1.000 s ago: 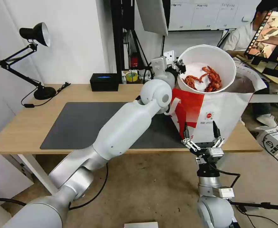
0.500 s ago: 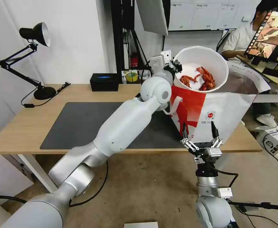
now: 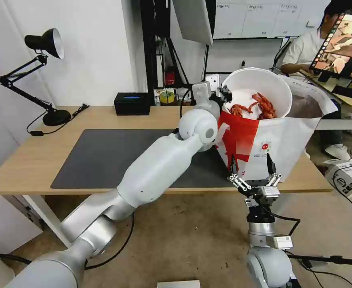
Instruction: Pick up the trash from the table and place it into the takeout bag.
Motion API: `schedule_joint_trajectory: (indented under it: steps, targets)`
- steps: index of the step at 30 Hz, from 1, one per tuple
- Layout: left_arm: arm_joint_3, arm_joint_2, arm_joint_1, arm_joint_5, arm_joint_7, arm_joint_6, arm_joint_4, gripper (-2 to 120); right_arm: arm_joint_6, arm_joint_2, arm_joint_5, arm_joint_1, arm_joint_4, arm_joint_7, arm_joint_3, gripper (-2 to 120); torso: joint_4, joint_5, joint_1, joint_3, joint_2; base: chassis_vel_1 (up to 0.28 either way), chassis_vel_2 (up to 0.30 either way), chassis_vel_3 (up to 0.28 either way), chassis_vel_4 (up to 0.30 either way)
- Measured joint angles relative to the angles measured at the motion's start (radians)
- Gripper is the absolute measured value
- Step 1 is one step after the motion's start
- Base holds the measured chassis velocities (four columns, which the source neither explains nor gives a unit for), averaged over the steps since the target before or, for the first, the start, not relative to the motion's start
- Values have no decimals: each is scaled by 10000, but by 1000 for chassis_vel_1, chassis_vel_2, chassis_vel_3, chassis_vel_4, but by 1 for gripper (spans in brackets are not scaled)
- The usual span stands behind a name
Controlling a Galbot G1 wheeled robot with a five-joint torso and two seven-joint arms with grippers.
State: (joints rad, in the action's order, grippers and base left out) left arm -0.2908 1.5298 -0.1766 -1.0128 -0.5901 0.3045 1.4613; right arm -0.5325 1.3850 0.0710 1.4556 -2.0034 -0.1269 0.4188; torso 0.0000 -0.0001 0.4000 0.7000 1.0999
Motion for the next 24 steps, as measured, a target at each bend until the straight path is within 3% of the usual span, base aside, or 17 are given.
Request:
schedule_joint_trajectory:
  steps: [11, 18, 24]
  targets:
    - [-1, 17, -16, -32, -9, 0, 40, 1, -4, 37, -4, -87, 65, -2, -10, 100, 0, 1, 0, 0, 0, 0, 0, 0, 0]
    - [-14, 11, -108, -61, 12, 14, 118, 30, -4, 36, -6, -99, 87, -5, -8, 100, 0, 1, 0, 0, -1, 0, 0, 0, 0]
    - [-25, -33, -112, -83, 16, 17, 189, 47, -4, 38, -10, -108, 89, -6, -9, 100, 1, 1, 0, 0, 0, 0, 0, 0, 0]
